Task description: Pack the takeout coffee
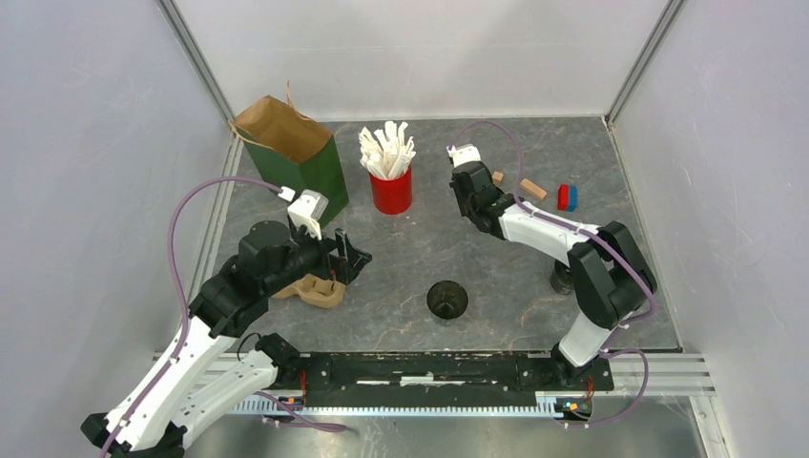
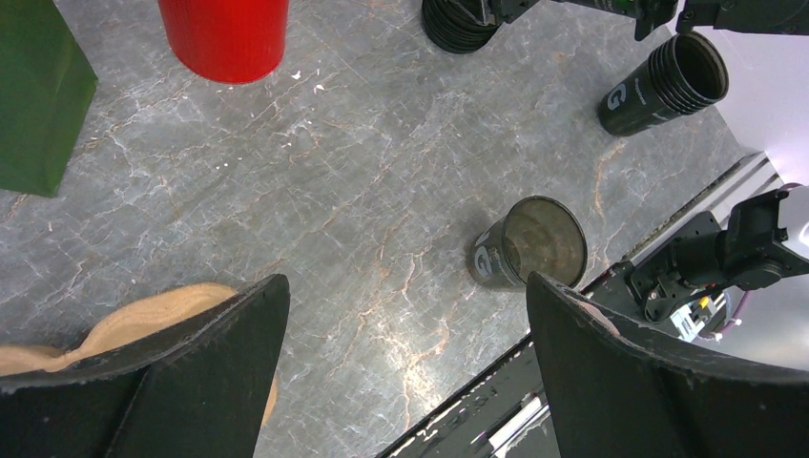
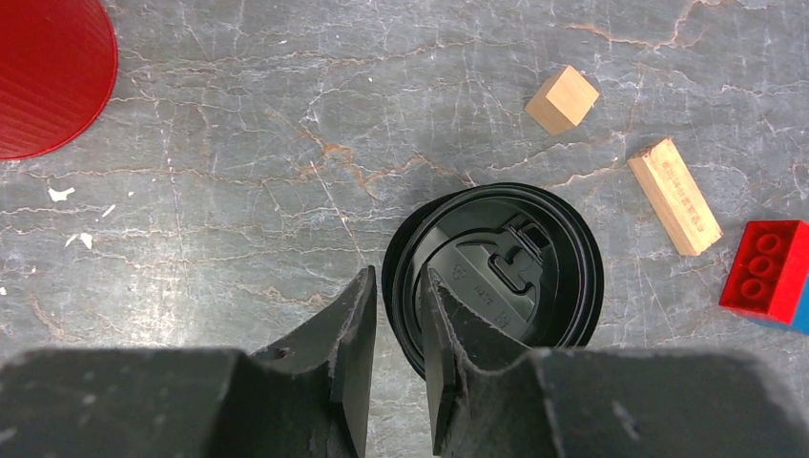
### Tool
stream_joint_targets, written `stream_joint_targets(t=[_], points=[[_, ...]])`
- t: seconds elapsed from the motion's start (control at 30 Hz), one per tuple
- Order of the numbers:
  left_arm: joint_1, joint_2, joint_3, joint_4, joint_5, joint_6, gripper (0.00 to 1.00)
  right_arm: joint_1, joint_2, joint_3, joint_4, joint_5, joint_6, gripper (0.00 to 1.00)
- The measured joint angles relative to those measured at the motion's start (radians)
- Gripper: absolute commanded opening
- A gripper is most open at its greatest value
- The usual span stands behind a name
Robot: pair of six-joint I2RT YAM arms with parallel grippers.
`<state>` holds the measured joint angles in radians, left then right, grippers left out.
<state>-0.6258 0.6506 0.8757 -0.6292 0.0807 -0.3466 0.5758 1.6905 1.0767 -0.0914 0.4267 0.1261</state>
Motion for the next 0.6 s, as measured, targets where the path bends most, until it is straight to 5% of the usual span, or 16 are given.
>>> stream_joint_targets(t=[0.3,0.47,0.6], points=[[0.000,0.007,0.000,0.000,0.000,0.000,1.00,-0.010,0.027,0.000,0.000,-0.012,0.000,0.20],[0.000,0.010,0.000,0.000,-0.001,0.000,1.00,-0.015,0.027,0.000,0.000,-0.031,0.000,0.01],[0.000,0.010,-0.001,0.000,-0.001,0.000,1.00,-0.023,0.027,0.000,0.003,-0.051,0.000,0.00]])
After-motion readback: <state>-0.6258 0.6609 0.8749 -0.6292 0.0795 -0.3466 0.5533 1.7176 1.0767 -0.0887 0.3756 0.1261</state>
